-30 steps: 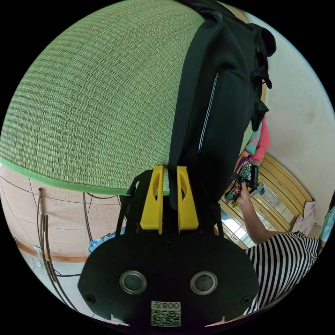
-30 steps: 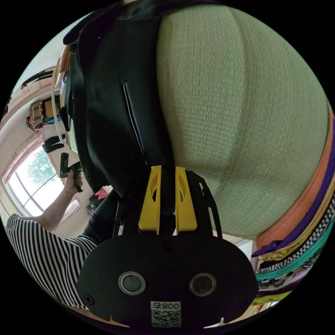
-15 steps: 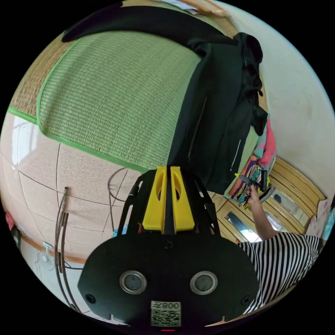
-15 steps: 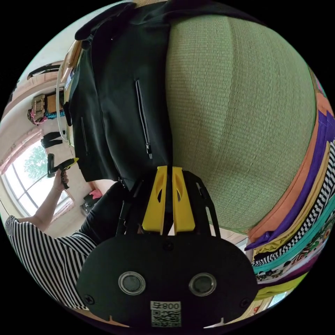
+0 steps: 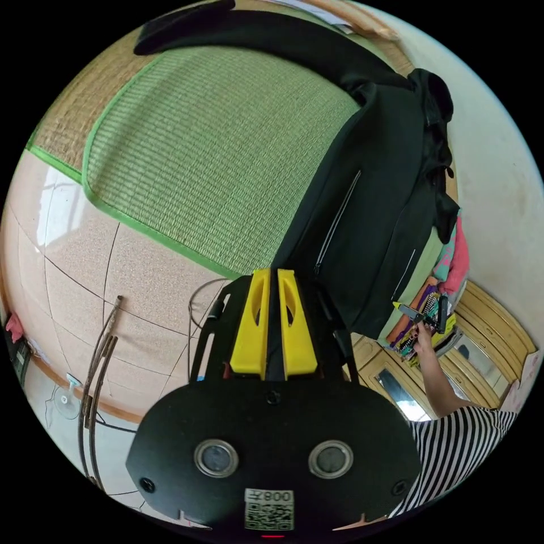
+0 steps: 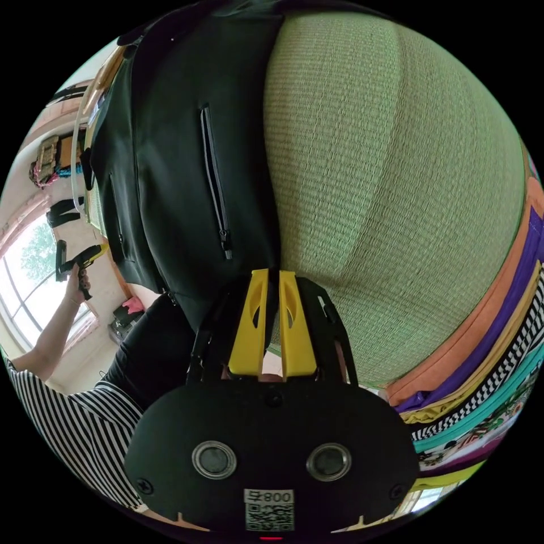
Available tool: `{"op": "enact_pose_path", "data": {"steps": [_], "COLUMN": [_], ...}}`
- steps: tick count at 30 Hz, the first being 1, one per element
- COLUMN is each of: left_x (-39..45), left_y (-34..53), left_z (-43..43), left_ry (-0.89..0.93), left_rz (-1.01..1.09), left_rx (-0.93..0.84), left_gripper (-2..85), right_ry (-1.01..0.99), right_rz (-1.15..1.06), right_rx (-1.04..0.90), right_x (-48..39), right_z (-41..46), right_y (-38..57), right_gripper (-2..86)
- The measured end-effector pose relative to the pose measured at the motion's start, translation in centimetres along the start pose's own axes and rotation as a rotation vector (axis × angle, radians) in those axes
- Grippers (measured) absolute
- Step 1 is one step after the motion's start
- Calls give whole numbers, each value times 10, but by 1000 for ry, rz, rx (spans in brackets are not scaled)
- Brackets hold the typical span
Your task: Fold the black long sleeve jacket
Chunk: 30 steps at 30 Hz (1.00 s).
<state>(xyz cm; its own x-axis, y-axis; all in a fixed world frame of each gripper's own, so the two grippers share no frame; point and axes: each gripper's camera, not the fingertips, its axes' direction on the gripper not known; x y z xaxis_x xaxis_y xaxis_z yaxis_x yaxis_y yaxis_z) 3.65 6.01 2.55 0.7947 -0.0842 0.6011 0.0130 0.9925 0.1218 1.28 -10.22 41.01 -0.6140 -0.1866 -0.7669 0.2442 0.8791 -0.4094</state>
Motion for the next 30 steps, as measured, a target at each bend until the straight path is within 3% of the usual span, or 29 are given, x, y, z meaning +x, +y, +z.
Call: {"op": "enact_pose_path", "data": {"steps": [7,10,16,21,23,26,30], "left_x": [42,81,155,184,189,187,179], "left_y": [-8,-31,-94,-141,-155,-167,-181], "left_z": [0,9,20,22,27,36,41], "left_ry": [93,142,166,176,160,170,223], "left_rz": [141,279,495,547,551,527,477], "left_rx": [89,85,107,139,126,115,134], "left_gripper": [9,4,1,1,1,1,1], "right_ry": [89,35,0,59,114,-9,-116], "right_rz": [-57,-21,-54,-157,-115,50,201], "right_rx": [31,-58,156,10,-43,-62,108], "right_x": [-24,-23,-44,-62,-56,-26,-4], "right_z": [2,-2,-82,-101,-85,-63,-92], "right_y": [11,4,-21,-46,-38,-14,-1], "right_gripper": [56,35,15,9,7,4,0]}}
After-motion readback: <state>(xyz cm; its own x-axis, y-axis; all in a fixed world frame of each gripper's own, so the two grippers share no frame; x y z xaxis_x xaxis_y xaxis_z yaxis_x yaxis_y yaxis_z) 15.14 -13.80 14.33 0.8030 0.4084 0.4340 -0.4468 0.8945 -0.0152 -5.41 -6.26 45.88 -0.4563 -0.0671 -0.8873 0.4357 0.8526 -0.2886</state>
